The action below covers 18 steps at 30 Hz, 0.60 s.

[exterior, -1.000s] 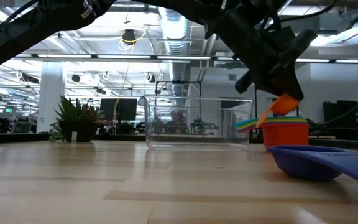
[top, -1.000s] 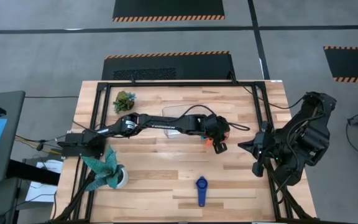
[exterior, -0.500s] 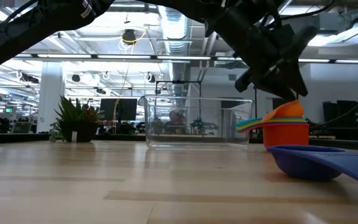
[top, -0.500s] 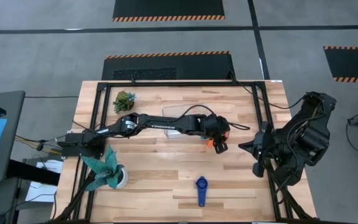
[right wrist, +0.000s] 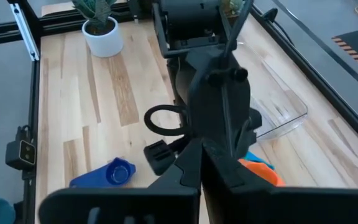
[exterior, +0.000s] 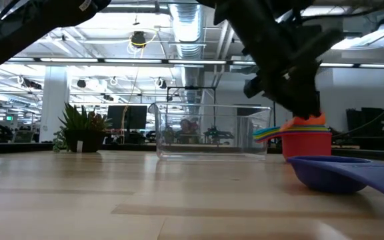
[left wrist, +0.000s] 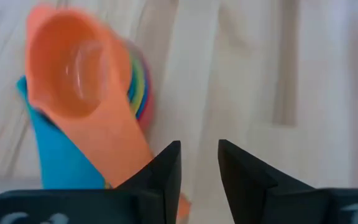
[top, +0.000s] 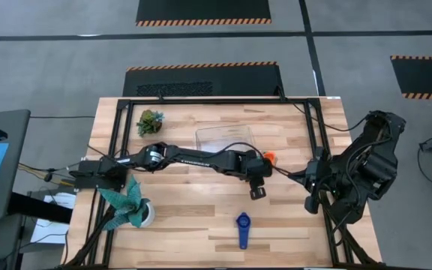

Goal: Nest measuring cups in basket
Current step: Stack the orange measuring cup on top of the light blue measuring cup

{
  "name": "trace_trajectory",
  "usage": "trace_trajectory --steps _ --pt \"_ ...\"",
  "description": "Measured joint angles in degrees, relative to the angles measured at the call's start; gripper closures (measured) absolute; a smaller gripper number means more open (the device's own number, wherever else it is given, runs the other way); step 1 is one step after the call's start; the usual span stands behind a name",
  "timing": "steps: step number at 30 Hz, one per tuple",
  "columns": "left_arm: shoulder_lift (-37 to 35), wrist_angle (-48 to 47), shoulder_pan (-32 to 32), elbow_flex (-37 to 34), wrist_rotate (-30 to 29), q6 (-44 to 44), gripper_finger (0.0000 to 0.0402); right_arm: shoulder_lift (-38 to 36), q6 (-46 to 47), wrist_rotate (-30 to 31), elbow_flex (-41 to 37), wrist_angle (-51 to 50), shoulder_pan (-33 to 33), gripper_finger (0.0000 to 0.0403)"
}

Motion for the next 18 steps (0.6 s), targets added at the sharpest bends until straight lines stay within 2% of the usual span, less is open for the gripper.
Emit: trace_trajectory --steps 6,11,14,18 --pt "0.0 -2.14 0.01 -0.02 -4.0 -0.23 0.0319 0.0 0.02 0.0 0.0 0.13 0.0 0.0376" --pt "-0.02 -2.37 0.02 0.07 -3.71 -0.72 0.032 0.0 0.04 0.0 0.0 0.32 0.53 0.0376" --pt "-0.02 -5.82 -0.5 0.09 -3.6 -2.36 0.032 0.0 0.09 0.0 0.0 0.36 1.47 0.0376" --pt "-0.02 -10.04 -1.59 0.09 -7.68 -3.88 0.032 0.0 0.49 0.21 0.0 0.35 2.82 0.038"
